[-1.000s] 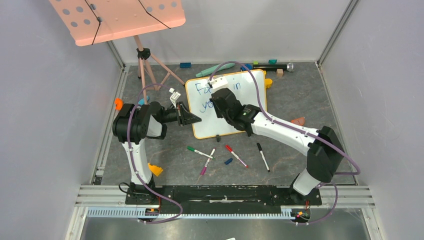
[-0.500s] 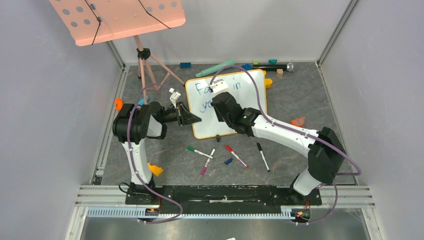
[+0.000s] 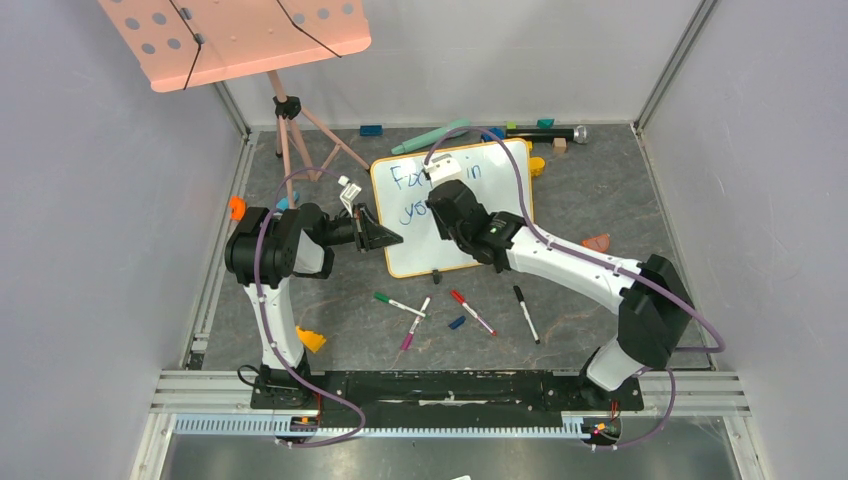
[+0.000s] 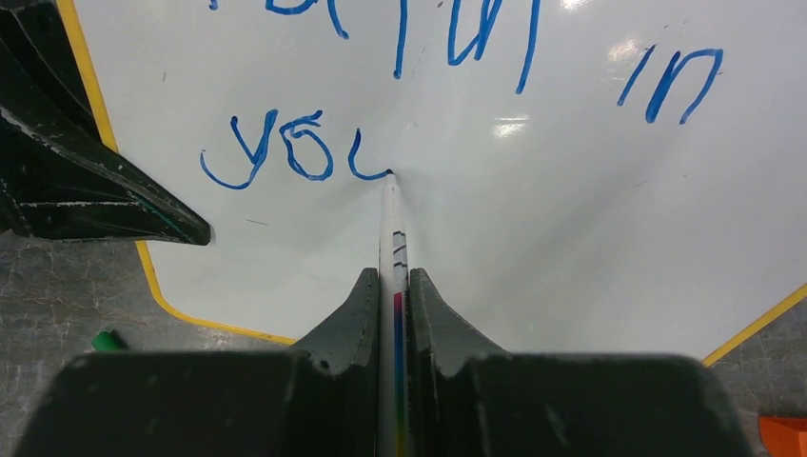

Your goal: Write a sentence on the whiteboard

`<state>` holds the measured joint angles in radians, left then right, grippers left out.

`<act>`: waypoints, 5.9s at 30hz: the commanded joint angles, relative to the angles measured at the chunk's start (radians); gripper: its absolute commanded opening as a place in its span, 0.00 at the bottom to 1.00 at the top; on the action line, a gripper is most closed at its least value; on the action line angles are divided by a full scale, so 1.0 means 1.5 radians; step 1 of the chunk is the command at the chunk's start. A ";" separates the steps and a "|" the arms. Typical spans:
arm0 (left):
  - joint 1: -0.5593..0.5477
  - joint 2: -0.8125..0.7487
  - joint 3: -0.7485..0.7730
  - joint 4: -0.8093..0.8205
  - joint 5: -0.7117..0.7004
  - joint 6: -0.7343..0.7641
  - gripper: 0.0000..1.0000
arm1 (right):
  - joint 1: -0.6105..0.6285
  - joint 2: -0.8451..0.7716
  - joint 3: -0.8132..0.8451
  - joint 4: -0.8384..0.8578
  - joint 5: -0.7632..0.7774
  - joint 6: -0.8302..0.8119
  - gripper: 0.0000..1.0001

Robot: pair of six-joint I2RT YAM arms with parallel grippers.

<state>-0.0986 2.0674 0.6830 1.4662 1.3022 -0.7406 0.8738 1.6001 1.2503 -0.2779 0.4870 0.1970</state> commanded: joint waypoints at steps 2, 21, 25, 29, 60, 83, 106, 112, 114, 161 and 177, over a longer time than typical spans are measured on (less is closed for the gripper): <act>-0.006 -0.015 -0.001 0.061 0.041 0.070 0.02 | -0.020 0.004 0.050 -0.004 0.024 -0.013 0.00; -0.006 -0.014 -0.001 0.061 0.040 0.070 0.02 | -0.022 -0.018 -0.011 0.009 -0.021 0.014 0.00; -0.006 -0.014 -0.001 0.061 0.039 0.070 0.02 | -0.023 -0.027 -0.024 0.003 -0.012 0.014 0.00; -0.006 -0.014 -0.001 0.061 0.040 0.069 0.02 | -0.022 -0.035 -0.019 -0.007 0.002 0.012 0.00; -0.006 -0.014 -0.001 0.061 0.040 0.070 0.02 | -0.040 -0.035 0.043 0.002 -0.022 -0.016 0.00; -0.006 -0.014 -0.001 0.061 0.039 0.070 0.02 | -0.063 -0.024 0.046 -0.009 -0.007 -0.024 0.00; -0.006 -0.014 -0.001 0.061 0.040 0.069 0.02 | -0.061 -0.061 -0.046 0.011 -0.044 0.002 0.00; -0.006 -0.013 -0.001 0.061 0.040 0.069 0.02 | -0.062 -0.044 -0.009 0.002 -0.030 -0.012 0.00; -0.006 -0.014 -0.001 0.061 0.041 0.069 0.02 | -0.063 -0.039 0.004 0.000 -0.028 -0.015 0.00; -0.006 -0.012 0.003 0.061 0.040 0.065 0.02 | -0.101 -0.204 -0.154 0.085 -0.037 -0.004 0.00; -0.006 -0.013 0.003 0.061 0.041 0.068 0.02 | -0.058 -0.176 -0.156 0.068 -0.051 0.007 0.00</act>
<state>-0.0986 2.0674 0.6830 1.4677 1.3041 -0.7399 0.7292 1.3258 1.0183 -0.1940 0.3717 0.1940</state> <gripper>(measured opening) 0.100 0.124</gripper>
